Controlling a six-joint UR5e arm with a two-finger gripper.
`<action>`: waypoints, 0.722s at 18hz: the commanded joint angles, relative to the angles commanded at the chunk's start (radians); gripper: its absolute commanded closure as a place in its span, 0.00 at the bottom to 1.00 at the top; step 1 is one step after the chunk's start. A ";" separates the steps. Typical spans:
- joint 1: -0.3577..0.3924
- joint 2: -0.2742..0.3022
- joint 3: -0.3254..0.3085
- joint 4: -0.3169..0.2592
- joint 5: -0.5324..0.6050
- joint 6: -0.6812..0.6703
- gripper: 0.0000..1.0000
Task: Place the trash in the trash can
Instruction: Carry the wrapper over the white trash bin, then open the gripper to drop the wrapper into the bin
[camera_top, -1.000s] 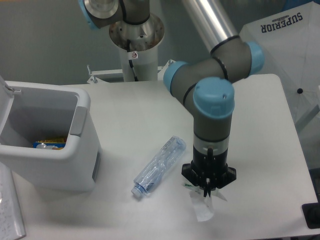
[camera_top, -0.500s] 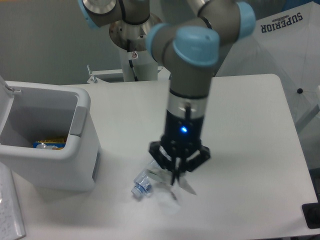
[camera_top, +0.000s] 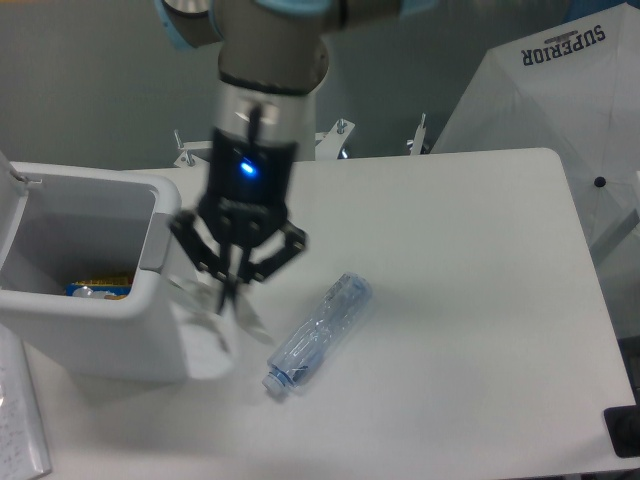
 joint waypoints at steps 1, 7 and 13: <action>-0.020 0.005 -0.011 0.000 0.000 0.002 1.00; -0.100 -0.017 -0.019 0.002 0.000 0.011 1.00; -0.114 -0.009 -0.049 0.006 0.003 0.054 0.00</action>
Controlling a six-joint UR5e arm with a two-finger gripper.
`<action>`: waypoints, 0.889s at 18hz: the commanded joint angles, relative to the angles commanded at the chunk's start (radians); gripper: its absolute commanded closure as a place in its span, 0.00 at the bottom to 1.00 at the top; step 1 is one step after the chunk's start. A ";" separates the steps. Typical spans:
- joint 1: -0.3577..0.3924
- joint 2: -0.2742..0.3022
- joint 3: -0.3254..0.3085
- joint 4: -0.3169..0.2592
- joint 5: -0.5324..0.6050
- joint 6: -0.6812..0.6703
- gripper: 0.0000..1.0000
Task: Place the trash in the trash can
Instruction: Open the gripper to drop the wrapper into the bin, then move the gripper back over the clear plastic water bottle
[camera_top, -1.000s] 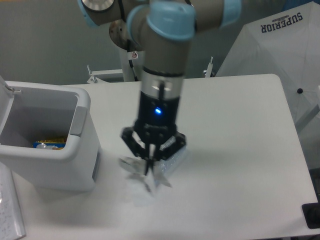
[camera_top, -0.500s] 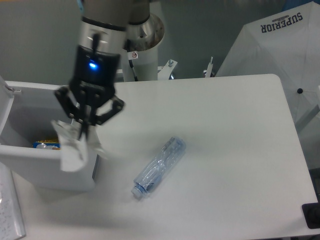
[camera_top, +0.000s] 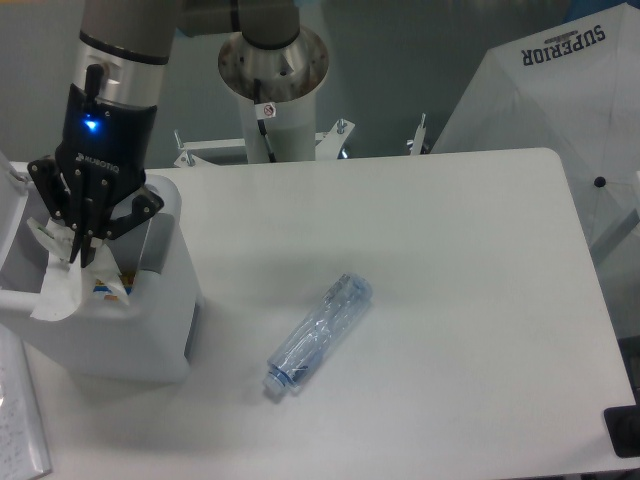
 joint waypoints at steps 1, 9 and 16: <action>0.000 0.002 0.000 -0.001 0.002 0.006 0.00; 0.046 0.000 0.029 -0.003 0.002 0.008 0.00; 0.153 -0.084 0.153 -0.005 0.002 0.015 0.00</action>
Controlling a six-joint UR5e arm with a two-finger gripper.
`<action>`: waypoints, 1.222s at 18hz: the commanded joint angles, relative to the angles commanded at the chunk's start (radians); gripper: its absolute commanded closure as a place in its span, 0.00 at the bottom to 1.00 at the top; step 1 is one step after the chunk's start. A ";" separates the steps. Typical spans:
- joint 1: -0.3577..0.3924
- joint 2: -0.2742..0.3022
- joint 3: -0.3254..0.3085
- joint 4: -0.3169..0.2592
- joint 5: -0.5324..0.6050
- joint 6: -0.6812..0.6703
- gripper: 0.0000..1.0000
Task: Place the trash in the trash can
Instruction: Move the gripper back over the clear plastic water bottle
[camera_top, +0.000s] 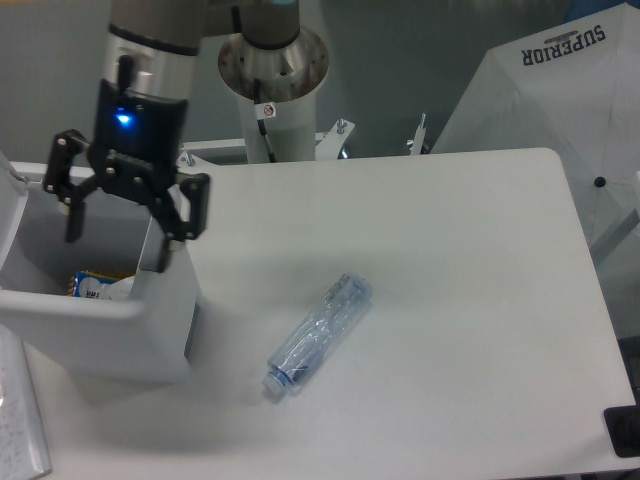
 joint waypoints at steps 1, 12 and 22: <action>0.014 -0.029 0.021 0.000 0.002 0.003 0.00; 0.143 -0.256 0.189 -0.131 0.006 0.184 0.00; 0.152 -0.381 0.255 -0.426 0.175 0.317 0.00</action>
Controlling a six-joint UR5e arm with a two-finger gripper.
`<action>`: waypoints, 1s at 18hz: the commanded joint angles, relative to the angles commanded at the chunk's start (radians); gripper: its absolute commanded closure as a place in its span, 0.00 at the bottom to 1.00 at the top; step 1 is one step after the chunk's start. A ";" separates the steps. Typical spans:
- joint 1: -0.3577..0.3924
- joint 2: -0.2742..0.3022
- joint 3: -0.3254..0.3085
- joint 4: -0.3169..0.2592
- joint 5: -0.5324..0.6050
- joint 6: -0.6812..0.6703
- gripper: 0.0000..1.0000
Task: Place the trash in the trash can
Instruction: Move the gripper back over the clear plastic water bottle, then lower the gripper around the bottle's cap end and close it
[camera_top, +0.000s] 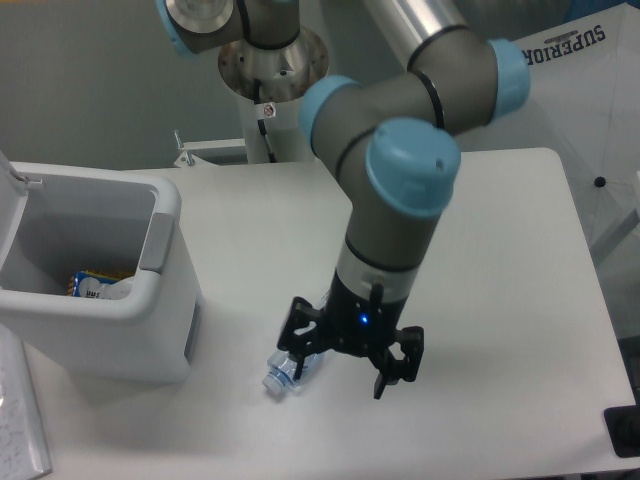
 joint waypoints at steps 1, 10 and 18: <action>-0.005 -0.012 0.000 -0.011 0.006 0.006 0.00; -0.100 -0.100 -0.017 -0.039 0.166 0.077 0.00; -0.147 -0.137 -0.078 0.030 0.169 0.077 0.00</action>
